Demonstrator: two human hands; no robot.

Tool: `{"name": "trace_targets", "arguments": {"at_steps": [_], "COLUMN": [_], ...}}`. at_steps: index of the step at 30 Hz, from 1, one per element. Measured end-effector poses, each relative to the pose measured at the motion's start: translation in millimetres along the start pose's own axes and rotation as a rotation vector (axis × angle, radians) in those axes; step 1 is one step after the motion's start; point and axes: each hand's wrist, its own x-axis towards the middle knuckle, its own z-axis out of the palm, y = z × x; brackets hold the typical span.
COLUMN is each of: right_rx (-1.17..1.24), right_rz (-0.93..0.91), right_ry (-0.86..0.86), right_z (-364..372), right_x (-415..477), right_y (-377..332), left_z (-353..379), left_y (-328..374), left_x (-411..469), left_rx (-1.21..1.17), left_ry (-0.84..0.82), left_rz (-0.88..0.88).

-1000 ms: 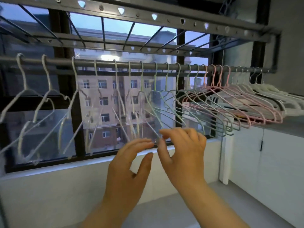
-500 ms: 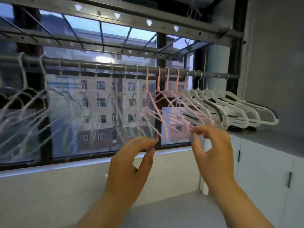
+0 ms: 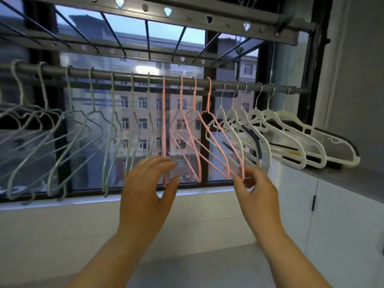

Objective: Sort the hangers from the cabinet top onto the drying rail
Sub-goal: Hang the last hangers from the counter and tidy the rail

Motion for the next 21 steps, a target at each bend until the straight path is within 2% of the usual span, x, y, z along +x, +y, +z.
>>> {"name": "trace_targets", "arguments": {"at_steps": [6,11,17,21], "right_rx": [-0.011,-0.003,-0.061,-0.087], "right_rz": [-0.073,-0.069,-0.083,-0.088], "right_ry": [-0.008,-0.02,0.007,0.036], "right_z": [14.4,21.3,23.6,24.6], "right_x": [-0.4,-3.3,-5.4,-7.7], "right_y": [-5.6,-8.2,-10.4,-17.1], "left_z": [3.8,3.2,-0.2,-3.7], "left_y": [-4.3,-6.9,-10.3,-19.0], "left_x": [4.8,4.6,7.9,10.1], "left_rx": [0.016,0.009,-0.09,-0.244], "left_ry": [0.012,0.049,0.06,0.047], "left_rz": [-0.052,-0.022,-0.008,-0.065]}}
